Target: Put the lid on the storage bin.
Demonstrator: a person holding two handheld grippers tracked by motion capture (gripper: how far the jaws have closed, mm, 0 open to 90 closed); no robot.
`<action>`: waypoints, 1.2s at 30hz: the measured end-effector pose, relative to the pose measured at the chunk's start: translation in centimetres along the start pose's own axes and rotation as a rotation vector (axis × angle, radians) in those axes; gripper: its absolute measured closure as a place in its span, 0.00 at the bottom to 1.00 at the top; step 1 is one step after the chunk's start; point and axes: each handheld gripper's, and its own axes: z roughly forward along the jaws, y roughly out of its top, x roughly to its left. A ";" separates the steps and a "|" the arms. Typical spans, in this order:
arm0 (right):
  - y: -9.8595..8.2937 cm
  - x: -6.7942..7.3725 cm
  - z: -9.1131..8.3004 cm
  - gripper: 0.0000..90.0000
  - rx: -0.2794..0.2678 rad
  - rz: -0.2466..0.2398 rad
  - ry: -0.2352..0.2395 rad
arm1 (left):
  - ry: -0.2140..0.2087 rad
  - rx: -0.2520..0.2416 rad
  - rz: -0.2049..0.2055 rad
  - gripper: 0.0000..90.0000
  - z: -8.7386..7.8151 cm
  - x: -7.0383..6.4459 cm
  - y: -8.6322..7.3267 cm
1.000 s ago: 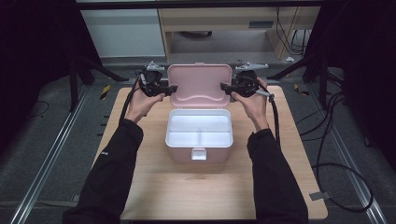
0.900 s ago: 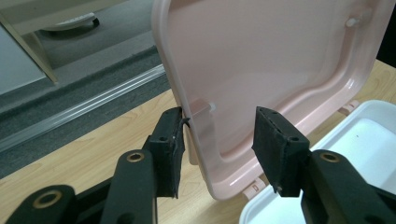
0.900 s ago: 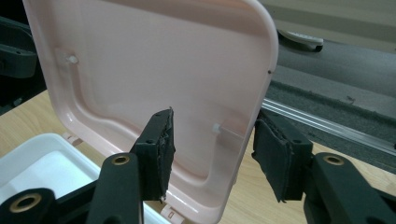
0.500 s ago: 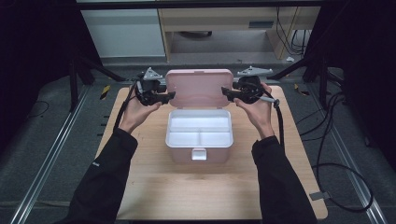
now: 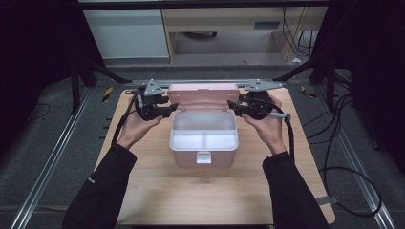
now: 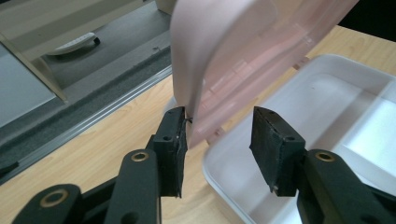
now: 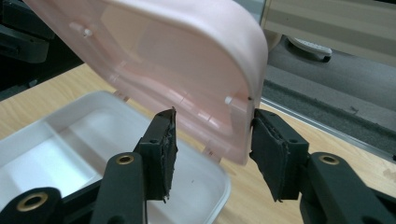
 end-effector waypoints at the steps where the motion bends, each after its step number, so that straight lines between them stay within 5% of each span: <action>1: -0.3 0.2 -0.2 0.57 -0.002 -0.001 0.002 | -0.008 0.006 -0.007 0.61 -0.2 -0.2 -0.3; 10: -3.9 1.4 -1.3 0.56 0.043 -0.010 0.039 | -0.058 -0.010 -0.001 0.62 -1.2 -2.0 -3.5; 19: -6.6 1.7 -1.7 0.53 0.067 -0.009 0.039 | -0.035 0.003 0.017 0.57 -1.5 -3.3 -6.4; 22: -7.2 1.8 -1.5 0.52 0.089 -0.009 0.050 | -0.042 -0.013 -0.010 0.56 -1.5 -3.3 -7.4; 36: -7.9 2.6 -2.2 0.48 0.128 -0.046 0.046 | -0.069 -0.034 -0.044 0.55 -1.5 -3.7 -8.3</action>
